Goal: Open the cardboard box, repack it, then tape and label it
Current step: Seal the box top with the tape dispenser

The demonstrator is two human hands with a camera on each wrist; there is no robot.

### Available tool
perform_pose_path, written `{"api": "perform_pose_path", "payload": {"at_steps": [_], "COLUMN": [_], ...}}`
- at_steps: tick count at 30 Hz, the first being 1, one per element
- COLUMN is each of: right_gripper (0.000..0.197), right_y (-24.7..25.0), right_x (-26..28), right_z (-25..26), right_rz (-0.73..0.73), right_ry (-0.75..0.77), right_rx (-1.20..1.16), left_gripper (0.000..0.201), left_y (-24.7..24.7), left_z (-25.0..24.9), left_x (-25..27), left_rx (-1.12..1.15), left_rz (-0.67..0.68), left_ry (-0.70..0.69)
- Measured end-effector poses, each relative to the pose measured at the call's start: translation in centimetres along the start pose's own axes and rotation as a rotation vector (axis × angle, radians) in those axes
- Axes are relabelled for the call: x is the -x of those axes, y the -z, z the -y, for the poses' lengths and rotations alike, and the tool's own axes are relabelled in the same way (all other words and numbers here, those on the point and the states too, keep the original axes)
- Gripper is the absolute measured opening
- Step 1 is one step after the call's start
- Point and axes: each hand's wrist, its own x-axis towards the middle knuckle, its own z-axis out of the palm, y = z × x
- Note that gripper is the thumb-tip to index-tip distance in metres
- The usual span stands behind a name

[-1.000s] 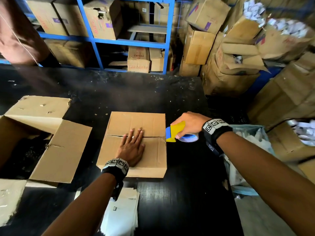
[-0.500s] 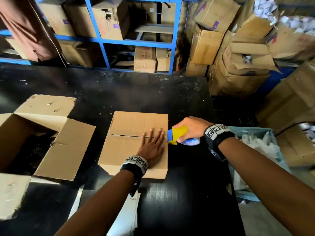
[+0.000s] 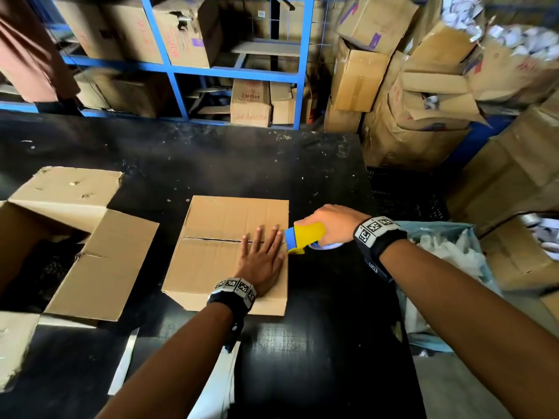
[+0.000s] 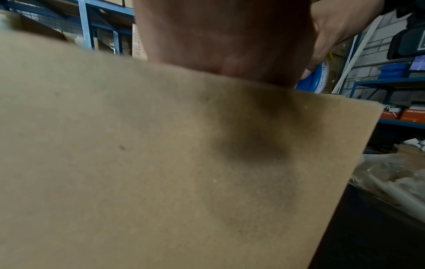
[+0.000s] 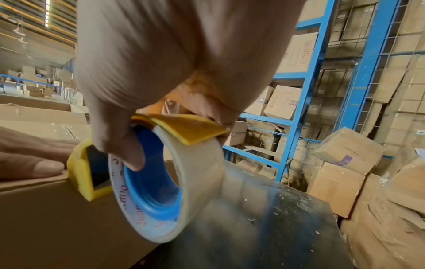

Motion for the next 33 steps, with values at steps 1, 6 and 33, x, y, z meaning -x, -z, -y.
{"api": "perform_pose_path", "payload": {"at_steps": [1,6,33], "right_gripper": [0.031,0.066,0.051], "right_y": [0.1,-0.3,-4.6], "right_x": [0.3,2.1,-2.4], "right_z": [-0.1,-2.1,1.1], "right_rz": [0.005,-0.019,-0.044], "right_ry": [-0.007,-0.087,-0.247], "right_rx": [-0.032,-0.181,0.198], "left_gripper": [0.061,0.061,0.057], "left_y": [0.0,0.0,-0.2], "left_z": [0.0,0.0,-0.2], "left_x": [0.0,0.2,-0.1], "left_rx": [0.006,0.028,-0.006], "left_rz": [-0.005,-0.026,-0.006], "left_ry": [0.001,-0.007,-0.005]}}
